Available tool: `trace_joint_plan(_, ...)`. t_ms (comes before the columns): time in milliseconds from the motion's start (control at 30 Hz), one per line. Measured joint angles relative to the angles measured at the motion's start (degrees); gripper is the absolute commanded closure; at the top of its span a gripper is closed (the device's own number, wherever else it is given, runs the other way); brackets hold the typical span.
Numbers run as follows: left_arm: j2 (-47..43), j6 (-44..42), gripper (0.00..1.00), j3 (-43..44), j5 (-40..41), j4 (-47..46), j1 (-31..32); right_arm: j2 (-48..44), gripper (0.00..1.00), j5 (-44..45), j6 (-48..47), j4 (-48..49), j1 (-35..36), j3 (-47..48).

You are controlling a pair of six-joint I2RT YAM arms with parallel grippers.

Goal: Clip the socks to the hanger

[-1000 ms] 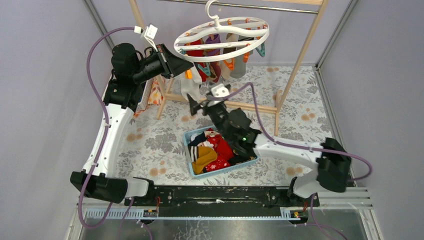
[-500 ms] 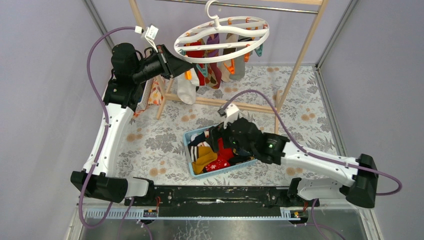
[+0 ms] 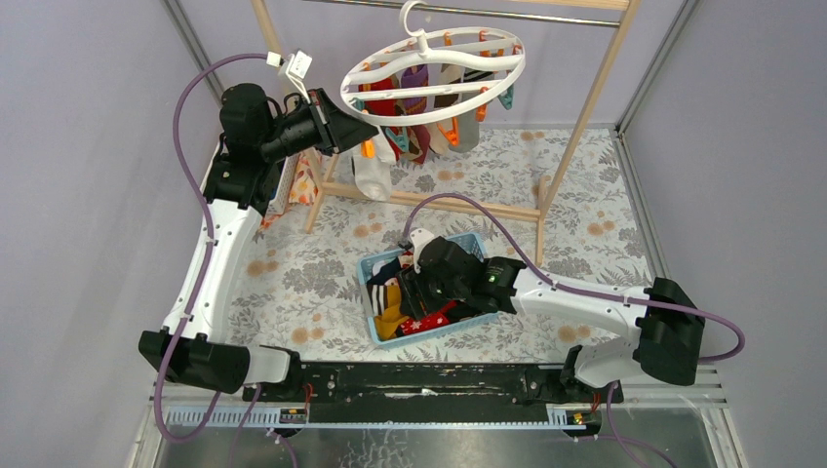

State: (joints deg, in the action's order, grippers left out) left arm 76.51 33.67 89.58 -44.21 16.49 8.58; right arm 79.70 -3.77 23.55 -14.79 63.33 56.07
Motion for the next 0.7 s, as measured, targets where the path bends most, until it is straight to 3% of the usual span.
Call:
trace_joint_plan(100,0.1,0.0,0.95,0.0,-0.3,0.1,0.0,0.0,0.82,-0.5,0.1,0.0,0.0,0.0)
trace_joint_plan(133,0.1,0.0,0.95,0.0,-0.3,0.1,0.0,0.0,0.81,-0.6,0.1,0.0,0.0,0.0)
trace_joint_plan(167,0.1,0.0,0.95,0.0,-0.4,0.2,0.0,0.0,0.75,-0.7,0.3,0.0,0.0,0.0)
trace_joint_plan(233,0.1,0.0,0.95,0.0,-0.4,0.2,0.0,0.0,0.45,-0.7,0.0,-0.3,-0.2,0.0)
trace_joint_plan(300,0.1,0.0,0.95,0.0,-0.4,0.2,0.0,0.1,0.37,-0.3,0.0,-2.3,-0.6,0.6)
trace_joint_plan(500,0.1,0.0,0.95,0.0,-0.5,0.2,0.0,-0.8,0.36,-0.3,0.3,-6.4,-4.0,1.6)
trace_joint_plan(700,0.1,0.0,0.95,0.0,-0.6,0.2,0.0,-3.9,0.40,-5.2,3.8,-2.4,-7.7,-3.0)
